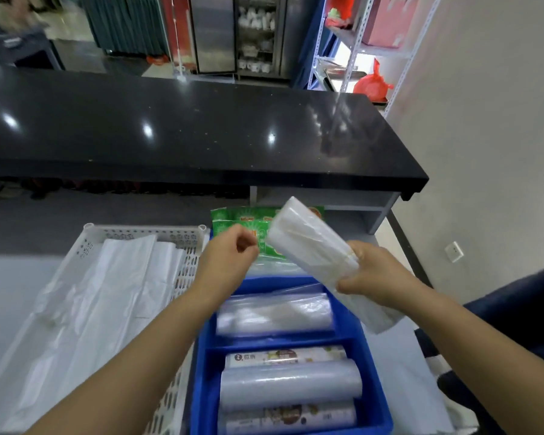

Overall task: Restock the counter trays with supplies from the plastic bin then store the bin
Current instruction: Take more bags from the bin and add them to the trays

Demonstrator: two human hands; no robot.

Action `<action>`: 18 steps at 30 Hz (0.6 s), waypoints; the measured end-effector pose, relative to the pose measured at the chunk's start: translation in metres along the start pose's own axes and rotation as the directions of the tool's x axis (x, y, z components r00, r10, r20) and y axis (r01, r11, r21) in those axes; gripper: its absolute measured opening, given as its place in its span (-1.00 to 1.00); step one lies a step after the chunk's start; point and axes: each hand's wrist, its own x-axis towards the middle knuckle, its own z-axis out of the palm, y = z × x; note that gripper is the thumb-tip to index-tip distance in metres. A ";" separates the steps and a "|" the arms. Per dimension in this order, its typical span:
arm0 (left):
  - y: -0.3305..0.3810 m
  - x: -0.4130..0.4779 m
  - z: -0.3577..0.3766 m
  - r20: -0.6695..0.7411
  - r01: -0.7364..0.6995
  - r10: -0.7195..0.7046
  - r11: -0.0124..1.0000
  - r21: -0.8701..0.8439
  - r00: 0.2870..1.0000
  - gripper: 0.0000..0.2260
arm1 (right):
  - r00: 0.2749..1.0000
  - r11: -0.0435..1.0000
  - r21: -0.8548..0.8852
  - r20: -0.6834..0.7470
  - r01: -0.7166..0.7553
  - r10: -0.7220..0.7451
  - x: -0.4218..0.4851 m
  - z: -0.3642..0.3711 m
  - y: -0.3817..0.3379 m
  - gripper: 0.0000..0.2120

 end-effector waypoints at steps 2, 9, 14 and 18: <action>-0.011 -0.015 0.017 0.239 -0.117 0.027 0.922 0.369 0.971 -0.95 | 0.997 0.999 -0.034 -0.073 -0.005 0.003 0.003 -0.010 0.005 -0.56; -0.037 -0.032 0.054 0.527 -0.352 -0.131 0.608 0.712 0.840 -0.65 | 0.989 0.993 -0.120 -0.146 -0.019 0.001 0.007 -0.015 0.015 -0.55; -0.042 -0.034 0.058 0.500 -0.301 -0.173 0.619 0.725 0.848 -0.50 | 0.994 0.986 -0.161 -0.099 0.035 -0.051 0.012 -0.010 0.016 -0.60; -0.042 -0.038 0.059 0.511 -0.312 -0.154 0.633 0.708 0.846 -0.61 | 0.986 0.971 -0.210 -0.090 0.116 -0.137 0.022 -0.001 0.009 -0.61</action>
